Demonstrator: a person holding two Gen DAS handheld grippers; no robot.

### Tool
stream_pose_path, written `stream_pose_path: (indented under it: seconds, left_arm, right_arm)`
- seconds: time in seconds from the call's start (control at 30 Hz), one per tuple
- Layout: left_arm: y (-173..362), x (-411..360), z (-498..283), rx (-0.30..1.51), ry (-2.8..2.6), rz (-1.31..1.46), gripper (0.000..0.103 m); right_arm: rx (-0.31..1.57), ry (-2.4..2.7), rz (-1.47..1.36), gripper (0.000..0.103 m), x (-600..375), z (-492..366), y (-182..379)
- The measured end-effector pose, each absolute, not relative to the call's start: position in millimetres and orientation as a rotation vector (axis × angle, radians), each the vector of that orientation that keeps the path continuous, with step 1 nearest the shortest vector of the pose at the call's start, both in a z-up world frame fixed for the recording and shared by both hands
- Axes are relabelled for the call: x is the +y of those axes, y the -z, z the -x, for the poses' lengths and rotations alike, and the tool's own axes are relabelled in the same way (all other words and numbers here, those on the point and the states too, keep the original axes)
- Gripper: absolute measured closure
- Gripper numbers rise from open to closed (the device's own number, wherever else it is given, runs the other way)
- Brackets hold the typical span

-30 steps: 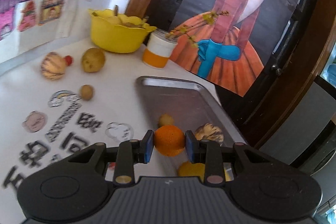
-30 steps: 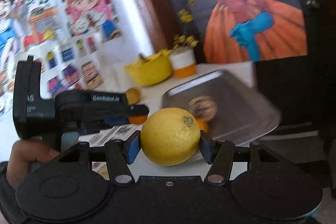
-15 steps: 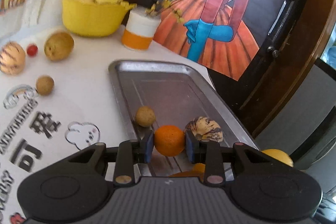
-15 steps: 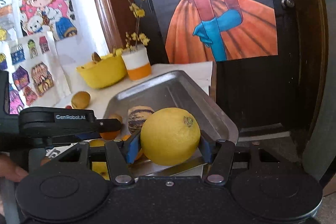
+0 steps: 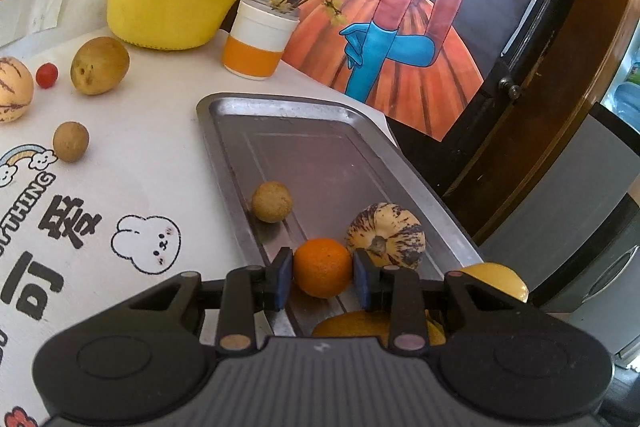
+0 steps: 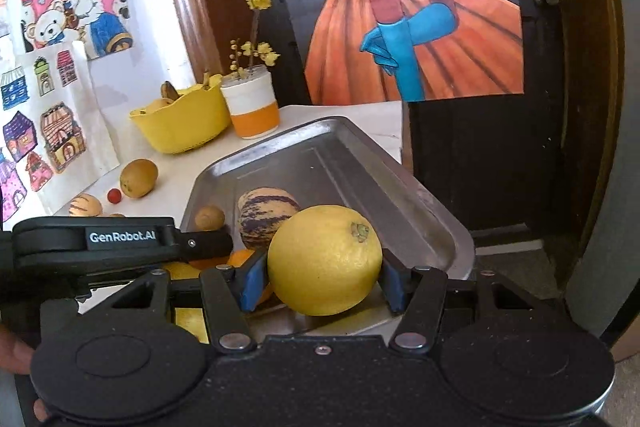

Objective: Organize fruits

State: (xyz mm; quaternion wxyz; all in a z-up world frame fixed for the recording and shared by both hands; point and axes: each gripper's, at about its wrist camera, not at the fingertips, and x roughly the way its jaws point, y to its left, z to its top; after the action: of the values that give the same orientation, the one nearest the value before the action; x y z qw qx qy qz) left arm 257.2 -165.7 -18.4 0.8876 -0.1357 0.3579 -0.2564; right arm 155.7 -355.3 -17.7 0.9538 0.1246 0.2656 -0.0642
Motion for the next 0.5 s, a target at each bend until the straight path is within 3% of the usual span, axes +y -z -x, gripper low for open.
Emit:
stream_pose_path:
  seconds: [0.07,0.2,0.27,0.4,0.5]
  left_arm:
    - [18.9,-164.8,-257.2,0.744,0.535,0.29,0.068]
    - [18.5,-164.7,-257.1,0.739,0.536,0.288,0.067]
    - [17.4,-162.1,-256.2,0.731,0.534,0.297,0.063]
    - [9.2,-154.3,-250.9,0.672,0.509,0.324,0.028]
    - [5.7,-149.6,-248.9,0.626,0.461,0.312,0.025]
  right_arm:
    - [0.538,0.134,-0.25,0.042,-354.3,-154.3,17.4]
    - [0.503,0.14,-0.212,0.018,-349.1,-148.1,9.3]
    - [0.493,0.147,-0.204,0.017,-347.2,-144.8,5.4]
    - [0.47,0.157,-0.205,0.008,-345.5,-135.4,-1.3]
    - [0.456,0.155,-0.198,0.003,-343.1,-128.1,-7.4]
